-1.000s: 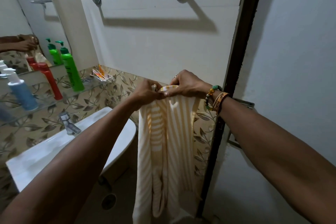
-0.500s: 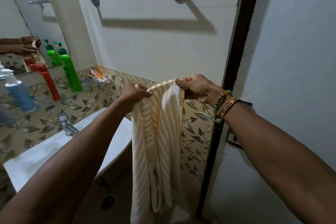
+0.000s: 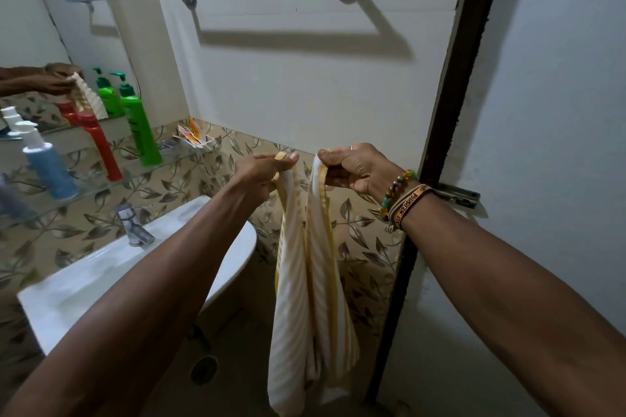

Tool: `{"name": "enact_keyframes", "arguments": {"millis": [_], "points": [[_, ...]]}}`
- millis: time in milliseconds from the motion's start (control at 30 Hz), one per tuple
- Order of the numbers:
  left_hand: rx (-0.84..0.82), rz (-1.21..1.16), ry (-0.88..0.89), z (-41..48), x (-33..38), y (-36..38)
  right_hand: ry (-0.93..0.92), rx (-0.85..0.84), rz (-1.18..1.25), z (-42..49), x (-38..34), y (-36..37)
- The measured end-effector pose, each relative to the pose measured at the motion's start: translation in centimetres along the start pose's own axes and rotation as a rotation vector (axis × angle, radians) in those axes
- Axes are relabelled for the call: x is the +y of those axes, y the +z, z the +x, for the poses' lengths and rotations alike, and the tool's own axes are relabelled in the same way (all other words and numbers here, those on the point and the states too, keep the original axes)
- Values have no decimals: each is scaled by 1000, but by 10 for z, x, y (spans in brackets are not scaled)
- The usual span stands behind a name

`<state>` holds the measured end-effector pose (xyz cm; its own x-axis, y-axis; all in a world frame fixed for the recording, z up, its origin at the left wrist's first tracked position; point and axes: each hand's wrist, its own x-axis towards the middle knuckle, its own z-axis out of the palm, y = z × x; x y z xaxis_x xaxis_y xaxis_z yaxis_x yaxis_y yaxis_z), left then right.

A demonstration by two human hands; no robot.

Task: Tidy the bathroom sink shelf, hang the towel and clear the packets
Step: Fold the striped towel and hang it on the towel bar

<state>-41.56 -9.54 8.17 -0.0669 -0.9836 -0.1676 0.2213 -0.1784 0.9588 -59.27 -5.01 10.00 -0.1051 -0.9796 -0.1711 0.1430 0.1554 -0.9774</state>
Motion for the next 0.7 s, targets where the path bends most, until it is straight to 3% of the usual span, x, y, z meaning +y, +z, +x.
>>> {"name": "enact_keyframes", "arguments": {"millis": [700], "points": [[-11, -98, 12, -16, 5, 37, -300, 303, -446, 3, 2, 19]]}}
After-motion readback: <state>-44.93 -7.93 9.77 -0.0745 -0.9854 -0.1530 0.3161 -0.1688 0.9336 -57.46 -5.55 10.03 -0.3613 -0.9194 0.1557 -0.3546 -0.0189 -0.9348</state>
